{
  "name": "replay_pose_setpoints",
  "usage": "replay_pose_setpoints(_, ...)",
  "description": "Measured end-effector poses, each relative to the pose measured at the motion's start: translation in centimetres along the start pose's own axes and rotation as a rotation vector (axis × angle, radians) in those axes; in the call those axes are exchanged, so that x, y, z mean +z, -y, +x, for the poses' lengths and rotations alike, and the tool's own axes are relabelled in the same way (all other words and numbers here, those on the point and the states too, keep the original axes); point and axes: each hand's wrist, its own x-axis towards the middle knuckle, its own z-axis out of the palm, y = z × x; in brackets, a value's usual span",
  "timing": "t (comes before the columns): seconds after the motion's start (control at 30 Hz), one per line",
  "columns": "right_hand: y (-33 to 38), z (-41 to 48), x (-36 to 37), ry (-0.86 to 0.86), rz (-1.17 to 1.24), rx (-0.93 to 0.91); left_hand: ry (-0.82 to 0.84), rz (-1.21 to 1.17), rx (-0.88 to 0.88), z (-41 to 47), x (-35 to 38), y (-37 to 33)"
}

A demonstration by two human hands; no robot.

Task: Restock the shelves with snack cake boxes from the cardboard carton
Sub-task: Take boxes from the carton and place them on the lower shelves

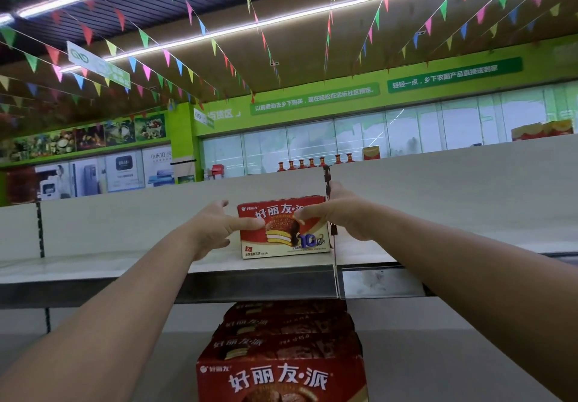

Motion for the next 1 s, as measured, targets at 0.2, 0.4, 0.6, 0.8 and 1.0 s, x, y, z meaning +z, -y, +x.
replay_pose_setpoints(0.2, 2.0, -2.8, 0.9, -0.02, -0.065, -0.095, -0.118, 0.034, 0.063, -2.3, -2.1, -0.4)
replay_pose_setpoints(0.4, 3.4, -4.6, 2.8, -0.042, -0.152, -0.191, -0.214, 0.126, 0.13, -5.5, -4.3, -0.4)
replay_pose_setpoints(0.6, 4.5, -6.4, 5.4, -0.043, -0.203, -0.278, -0.243, 0.195, 0.178, -9.4, -6.1, -0.2)
replay_pose_setpoints(0.8, 5.5, -9.6, 9.9, 0.017, -0.247, -0.375, -0.269, 0.226, 0.188, -14.4, -7.7, 0.1)
replay_pose_setpoints(1.0, 4.7, -13.6, 15.9, 0.162, -0.228, -0.477, -0.33, 0.184, 0.152, -21.3, -10.0, 3.1)
